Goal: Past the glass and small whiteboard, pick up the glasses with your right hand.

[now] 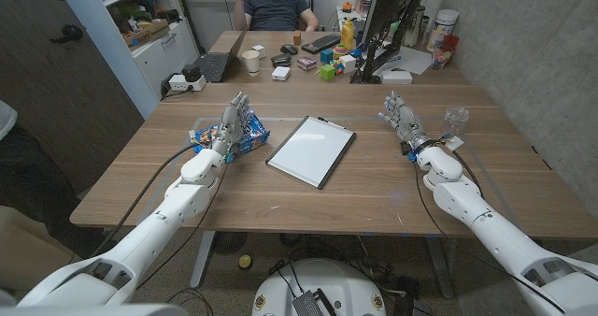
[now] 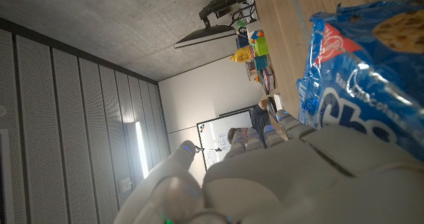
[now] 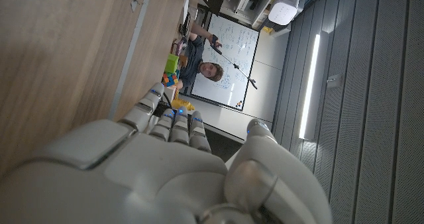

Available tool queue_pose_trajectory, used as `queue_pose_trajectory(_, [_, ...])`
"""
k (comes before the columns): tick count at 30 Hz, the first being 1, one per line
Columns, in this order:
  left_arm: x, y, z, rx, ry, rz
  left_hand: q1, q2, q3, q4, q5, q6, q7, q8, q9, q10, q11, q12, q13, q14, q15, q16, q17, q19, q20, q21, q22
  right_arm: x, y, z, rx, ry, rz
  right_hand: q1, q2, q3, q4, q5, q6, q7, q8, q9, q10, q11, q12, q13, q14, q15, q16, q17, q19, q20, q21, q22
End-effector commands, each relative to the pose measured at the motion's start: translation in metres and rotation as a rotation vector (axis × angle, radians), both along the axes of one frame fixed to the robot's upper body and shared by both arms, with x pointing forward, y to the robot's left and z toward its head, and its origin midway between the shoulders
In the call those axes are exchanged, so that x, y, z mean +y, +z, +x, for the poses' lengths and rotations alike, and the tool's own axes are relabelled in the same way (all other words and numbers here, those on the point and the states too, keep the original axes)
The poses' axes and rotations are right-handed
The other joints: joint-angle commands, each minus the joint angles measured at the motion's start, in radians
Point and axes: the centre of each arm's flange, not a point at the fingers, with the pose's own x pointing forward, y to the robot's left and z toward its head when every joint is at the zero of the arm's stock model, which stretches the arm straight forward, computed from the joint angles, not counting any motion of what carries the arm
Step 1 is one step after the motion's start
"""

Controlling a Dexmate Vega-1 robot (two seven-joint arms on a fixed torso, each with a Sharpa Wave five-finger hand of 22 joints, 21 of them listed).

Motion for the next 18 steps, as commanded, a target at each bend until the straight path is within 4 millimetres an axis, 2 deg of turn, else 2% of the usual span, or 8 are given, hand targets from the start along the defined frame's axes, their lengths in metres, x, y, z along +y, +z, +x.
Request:
queue_pose_trajectory(1, [-0.001, 0.001, 0.003, 0.000, -0.011, 0.010, 0.001, 0.082, 0.007, 0.001, 0.007, -0.005, 0.001, 0.005, 0.003, -0.008, -0.001, 0.005, 0.001, -0.035, -0.001, 0.005, 0.004, -0.009, 0.001, 0.004, 0.005, -0.001, -0.003, 0.002, 0.004, -0.004, -0.006, 0.011, -0.003, 0.007, -0.002, 0.007, 0.011, -0.001, 0.006, 0.002, 0.008, 0.000, 0.005, 0.004, 0.002, 0.008, 0.004, 0.001, 0.006, -0.001, 0.005, 0.002])
queue_pose_trajectory(6, [-0.001, 0.000, 0.003, -0.003, -0.019, 0.004, 0.001, 0.082, 0.006, 0.001, 0.008, -0.005, 0.001, 0.005, 0.003, -0.009, -0.002, 0.005, 0.001, -0.035, -0.002, 0.004, 0.004, -0.010, 0.000, 0.004, 0.005, -0.002, -0.002, 0.000, -0.006, -0.021, -0.017, 0.017, -0.006, 0.008, -0.009, 0.006, 0.013, -0.002, 0.006, 0.002, 0.011, -0.001, 0.006, 0.004, 0.007, 0.007, 0.006, 0.001, 0.011, -0.001, 0.006, 0.002])
queue_pose_trajectory(9, [-0.001, 0.000, 0.003, -0.005, -0.023, 0.003, 0.001, 0.082, 0.005, 0.001, 0.008, -0.005, 0.001, 0.005, 0.003, -0.008, -0.001, 0.005, 0.001, -0.035, -0.002, 0.004, 0.004, -0.009, 0.001, 0.004, 0.005, -0.003, -0.001, -0.001, -0.013, -0.025, -0.022, 0.030, -0.013, 0.009, -0.022, 0.003, 0.025, -0.006, 0.011, 0.002, 0.018, -0.003, 0.007, 0.004, 0.019, 0.007, 0.009, 0.000, 0.025, 0.002, 0.010, 0.001])
queue_pose_trajectory(14, [0.000, -0.001, 0.003, -0.007, -0.027, 0.003, 0.001, 0.083, 0.004, 0.001, 0.008, -0.004, 0.001, 0.005, 0.003, -0.008, -0.002, 0.005, 0.001, -0.035, -0.001, 0.004, 0.004, -0.010, 0.004, 0.003, 0.005, -0.002, 0.005, -0.005, -0.033, -0.034, -0.051, 0.071, -0.033, 0.010, -0.061, -0.003, 0.053, -0.010, 0.016, 0.003, 0.044, 0.001, 0.013, 0.005, 0.060, 0.016, 0.016, -0.001, 0.086, 0.018, 0.022, 0.001])
queue_pose_trajectory(18, [0.002, -0.002, 0.004, -0.005, -0.028, 0.002, 0.001, 0.083, 0.004, 0.001, 0.008, -0.003, 0.001, 0.005, 0.003, -0.007, -0.003, 0.005, 0.001, -0.034, -0.002, 0.004, 0.004, -0.010, 0.005, 0.003, 0.005, -0.001, 0.013, -0.010, -0.057, -0.051, -0.083, 0.093, -0.045, 0.010, -0.081, -0.008, 0.073, -0.016, 0.020, 0.004, 0.067, 0.005, 0.018, 0.006, 0.095, 0.028, 0.022, -0.001, 0.122, 0.028, 0.027, 0.001])
